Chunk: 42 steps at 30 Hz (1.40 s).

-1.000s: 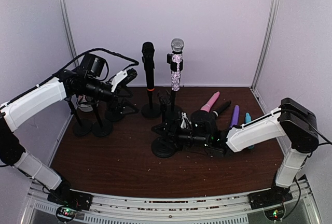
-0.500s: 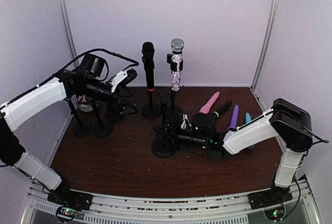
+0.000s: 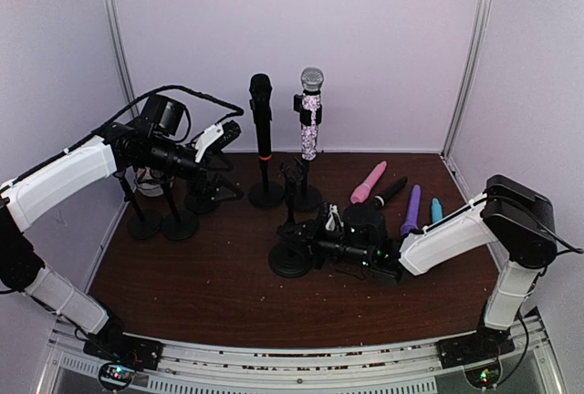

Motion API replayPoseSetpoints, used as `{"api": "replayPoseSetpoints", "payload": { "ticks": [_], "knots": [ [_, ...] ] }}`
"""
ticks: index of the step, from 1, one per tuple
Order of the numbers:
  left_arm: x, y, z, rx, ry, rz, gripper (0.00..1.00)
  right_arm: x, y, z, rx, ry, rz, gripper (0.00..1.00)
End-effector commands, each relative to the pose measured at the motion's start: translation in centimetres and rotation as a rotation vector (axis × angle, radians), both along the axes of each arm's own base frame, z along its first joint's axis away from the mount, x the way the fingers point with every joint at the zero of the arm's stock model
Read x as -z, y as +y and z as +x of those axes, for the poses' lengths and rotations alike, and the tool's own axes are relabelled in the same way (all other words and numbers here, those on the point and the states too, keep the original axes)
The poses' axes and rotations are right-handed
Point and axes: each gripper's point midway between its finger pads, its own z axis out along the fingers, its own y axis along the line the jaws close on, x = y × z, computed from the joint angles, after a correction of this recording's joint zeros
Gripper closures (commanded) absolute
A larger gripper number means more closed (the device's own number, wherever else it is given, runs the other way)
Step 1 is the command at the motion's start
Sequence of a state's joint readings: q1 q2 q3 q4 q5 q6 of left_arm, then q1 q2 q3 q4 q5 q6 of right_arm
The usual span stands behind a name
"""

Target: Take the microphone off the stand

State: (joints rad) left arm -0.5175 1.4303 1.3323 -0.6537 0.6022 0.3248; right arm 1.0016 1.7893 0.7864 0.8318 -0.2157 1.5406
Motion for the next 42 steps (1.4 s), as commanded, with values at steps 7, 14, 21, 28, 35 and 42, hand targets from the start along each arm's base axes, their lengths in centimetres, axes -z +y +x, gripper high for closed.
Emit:
{"api": "replayPoseSetpoints", "payload": {
  "ticks": [7,14,21,28,35,42],
  "knots": [
    [-1.2,0.2,0.1,0.003,-0.045,-0.022,0.03,-0.8,0.1,1.3,0.033,-0.020,0.001,0.63],
    [-1.1,0.3,0.1,-0.001,-0.047,-0.017,0.03,-0.5,0.1,1.6,0.051,-0.002,0.028,0.76],
    [-0.9,0.4,0.1,0.001,-0.045,-0.012,0.03,-0.5,-0.7,1.4,0.059,-0.002,0.011,0.91],
    [-0.8,0.3,0.0,0.005,-0.041,-0.013,0.03,1.3,-3.7,0.9,0.069,0.011,-0.107,1.00],
    [-0.5,0.0,0.0,0.014,-0.018,-0.025,0.03,4.4,-6.4,0.0,0.026,0.046,-0.304,1.00],
    [-0.2,-1.2,-0.5,0.045,0.020,-0.056,0.06,7.8,-8.1,-0.9,-0.013,0.100,-0.398,1.00]
  ]
}}
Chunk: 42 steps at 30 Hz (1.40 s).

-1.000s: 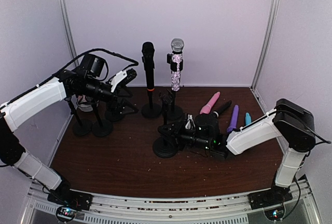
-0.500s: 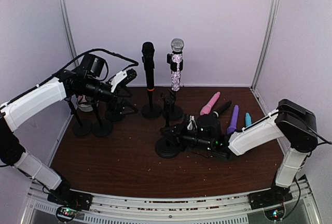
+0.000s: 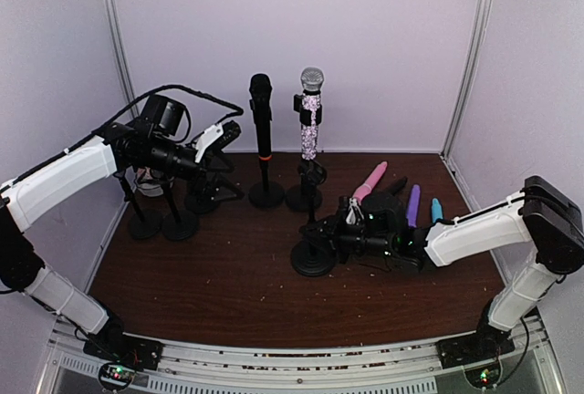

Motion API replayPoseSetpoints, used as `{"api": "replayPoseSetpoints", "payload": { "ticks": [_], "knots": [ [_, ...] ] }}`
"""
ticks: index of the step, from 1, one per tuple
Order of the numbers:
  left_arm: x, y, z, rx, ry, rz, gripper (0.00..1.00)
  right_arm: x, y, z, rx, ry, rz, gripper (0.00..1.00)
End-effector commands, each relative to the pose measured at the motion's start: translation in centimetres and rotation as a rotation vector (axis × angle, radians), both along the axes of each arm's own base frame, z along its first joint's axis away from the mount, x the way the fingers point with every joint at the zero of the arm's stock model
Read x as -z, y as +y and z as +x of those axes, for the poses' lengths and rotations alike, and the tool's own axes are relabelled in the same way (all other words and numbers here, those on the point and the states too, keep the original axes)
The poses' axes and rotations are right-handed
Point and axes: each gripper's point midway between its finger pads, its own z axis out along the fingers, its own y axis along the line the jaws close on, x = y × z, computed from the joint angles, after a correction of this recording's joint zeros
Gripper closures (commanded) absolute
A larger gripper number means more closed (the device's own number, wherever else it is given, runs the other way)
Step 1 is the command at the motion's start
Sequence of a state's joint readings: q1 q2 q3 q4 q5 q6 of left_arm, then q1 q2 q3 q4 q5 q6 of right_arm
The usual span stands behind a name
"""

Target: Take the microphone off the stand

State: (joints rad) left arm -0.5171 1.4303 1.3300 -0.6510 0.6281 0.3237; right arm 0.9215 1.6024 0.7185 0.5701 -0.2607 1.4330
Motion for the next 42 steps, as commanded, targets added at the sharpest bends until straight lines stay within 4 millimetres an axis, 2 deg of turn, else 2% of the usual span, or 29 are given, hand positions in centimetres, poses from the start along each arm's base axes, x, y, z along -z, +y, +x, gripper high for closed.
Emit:
{"api": "replayPoseSetpoints", "payload": {
  "ticks": [1,6,10,15,25,30,33,37,42],
  "knots": [
    [0.1,-1.3,-0.4,0.037,0.013,-0.039,0.07,7.8,-3.5,-1.5,-0.021,0.114,-0.242,1.00],
    [1.0,-3.5,-0.9,0.084,0.034,-0.026,0.08,9.5,-4.5,-2.1,-0.043,0.139,-0.314,1.00],
    [0.9,-4.3,-0.5,0.083,0.033,-0.038,0.09,10.2,-5.7,-2.4,-0.078,0.145,-0.467,1.00],
    [1.6,-5.0,-0.5,0.086,0.047,-0.036,0.10,9.8,-7.1,-2.0,-0.086,0.122,-0.604,1.00],
    [2.1,-5.0,-0.4,0.082,0.037,-0.026,0.11,9.5,-8.1,-1.7,-0.106,0.106,-0.734,1.00],
    [2.1,-4.6,-0.5,0.082,0.023,-0.011,0.11,8.3,-8.9,-0.8,-0.102,0.038,-0.830,1.00],
    [2.0,-4.4,-0.6,0.079,0.014,-0.003,0.11,6.7,-8.7,-0.2,-0.106,-0.037,-0.911,1.00],
    [1.9,-4.0,-0.7,0.072,0.006,0.008,0.11,5.5,-8.1,0.1,-0.117,-0.112,-0.985,1.00],
    [1.6,-3.4,-0.4,0.057,0.000,0.012,0.11,5.1,-7.0,-0.2,-0.134,-0.166,-0.978,1.00]
  ]
}}
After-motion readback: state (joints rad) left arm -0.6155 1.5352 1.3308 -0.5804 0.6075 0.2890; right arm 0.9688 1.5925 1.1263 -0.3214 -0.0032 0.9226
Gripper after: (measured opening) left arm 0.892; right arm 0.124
